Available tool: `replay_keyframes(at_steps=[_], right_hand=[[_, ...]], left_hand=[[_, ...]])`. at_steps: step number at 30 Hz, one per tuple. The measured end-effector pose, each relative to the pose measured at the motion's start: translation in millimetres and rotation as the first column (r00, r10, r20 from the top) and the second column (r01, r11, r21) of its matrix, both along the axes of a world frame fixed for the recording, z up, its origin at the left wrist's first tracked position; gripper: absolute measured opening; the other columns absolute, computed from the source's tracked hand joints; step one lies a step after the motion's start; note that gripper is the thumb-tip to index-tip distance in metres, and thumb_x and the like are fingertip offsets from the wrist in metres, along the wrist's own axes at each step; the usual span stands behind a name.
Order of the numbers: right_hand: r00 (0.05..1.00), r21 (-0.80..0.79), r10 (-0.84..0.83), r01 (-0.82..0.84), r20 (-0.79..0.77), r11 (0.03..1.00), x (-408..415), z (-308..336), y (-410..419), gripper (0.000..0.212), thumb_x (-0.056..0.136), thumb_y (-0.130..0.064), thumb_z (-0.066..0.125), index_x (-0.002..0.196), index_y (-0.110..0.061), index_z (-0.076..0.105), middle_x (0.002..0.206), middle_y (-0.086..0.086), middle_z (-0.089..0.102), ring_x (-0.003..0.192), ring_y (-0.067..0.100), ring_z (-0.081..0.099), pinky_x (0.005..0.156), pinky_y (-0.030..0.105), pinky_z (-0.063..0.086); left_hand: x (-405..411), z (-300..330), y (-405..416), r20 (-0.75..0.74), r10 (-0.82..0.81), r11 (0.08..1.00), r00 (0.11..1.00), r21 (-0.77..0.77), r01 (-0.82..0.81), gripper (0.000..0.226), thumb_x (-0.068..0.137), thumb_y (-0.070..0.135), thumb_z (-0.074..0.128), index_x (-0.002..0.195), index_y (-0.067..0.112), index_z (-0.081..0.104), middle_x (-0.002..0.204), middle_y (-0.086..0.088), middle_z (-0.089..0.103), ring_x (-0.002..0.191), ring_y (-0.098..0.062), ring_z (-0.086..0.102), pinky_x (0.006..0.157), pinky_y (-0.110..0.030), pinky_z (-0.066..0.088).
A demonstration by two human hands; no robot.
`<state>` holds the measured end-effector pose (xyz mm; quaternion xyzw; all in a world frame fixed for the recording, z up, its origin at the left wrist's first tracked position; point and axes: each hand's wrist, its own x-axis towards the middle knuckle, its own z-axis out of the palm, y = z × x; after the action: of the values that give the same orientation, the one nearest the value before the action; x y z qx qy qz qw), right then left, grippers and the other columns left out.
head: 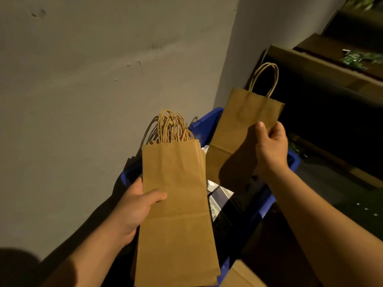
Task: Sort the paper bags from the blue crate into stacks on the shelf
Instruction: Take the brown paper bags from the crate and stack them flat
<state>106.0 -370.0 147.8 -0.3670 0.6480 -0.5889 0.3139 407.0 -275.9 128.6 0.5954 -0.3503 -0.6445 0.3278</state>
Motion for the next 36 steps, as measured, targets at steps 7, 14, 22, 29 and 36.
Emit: replay_keyframes(at_steps=[7,14,22,29,36], right_hand=[[0.998,0.243,0.033,-0.046,0.056,0.969,-26.1,35.3,40.2,0.03,0.106,-0.038,0.054,0.122,-0.015,0.061,0.092,0.004,0.07,0.086,0.026,0.07,0.074,0.041,0.058],[0.893,0.12,0.238,-0.304,0.381,0.945,-5.3,68.1,98.5,0.031,0.098,-0.021,0.065,0.129,-0.013,0.061,0.103,0.009,0.079,0.089,0.025,0.078,0.068,0.033,0.063],[0.98,0.239,0.198,-0.199,0.028,0.95,44.2,72.4,127.6,0.04,0.09,-0.03,0.076,0.125,-0.037,0.057,0.112,-0.011,0.072,0.096,0.013,0.073,0.084,0.04,0.062],[0.96,0.382,0.197,-0.109,-0.199,0.918,45.4,68.9,144.3,0.092,0.09,-0.054,0.07,0.161,-0.043,0.013,0.15,-0.007,0.031,0.125,0.015,0.051,0.11,0.044,0.048],[0.965,0.416,0.103,-0.199,0.242,0.888,15.5,68.5,187.1,0.057,0.08,-0.061,0.075,0.126,-0.03,0.062,0.096,-0.012,0.079,0.081,0.008,0.077,0.065,0.024,0.055]], left_hand=[[-3.0,12.7,-3.7,0.042,-0.021,0.999,0.999,-0.044,0.023,0.049,0.074,0.019,0.073,0.121,0.032,0.064,0.101,0.002,0.079,0.101,-0.029,0.072,0.088,-0.048,0.057],[-15.2,28.6,-11.6,0.028,-0.076,0.993,0.997,-0.087,0.078,0.037,0.093,0.024,0.07,0.128,0.033,0.058,0.112,-0.005,0.074,0.104,-0.029,0.07,0.093,-0.054,0.055],[-58.6,51.1,-6.4,-0.03,-0.151,0.97,0.988,-0.199,0.142,0.075,0.077,0.073,0.064,0.141,0.035,0.051,0.118,0.006,0.075,0.112,-0.021,0.07,0.102,-0.054,0.052],[-82.2,60.5,-0.8,-0.117,-0.302,0.936,0.946,-0.227,0.271,0.062,0.067,0.038,0.081,0.124,0.027,0.058,0.106,0.003,0.078,0.098,-0.018,0.076,0.08,-0.043,0.062],[-114.1,68.5,13.4,-0.349,-0.382,0.924,0.856,-0.134,0.358,0.066,0.069,0.028,0.088,0.128,0.016,0.059,0.098,-0.004,0.08,0.09,-0.021,0.077,0.068,-0.034,0.062]])
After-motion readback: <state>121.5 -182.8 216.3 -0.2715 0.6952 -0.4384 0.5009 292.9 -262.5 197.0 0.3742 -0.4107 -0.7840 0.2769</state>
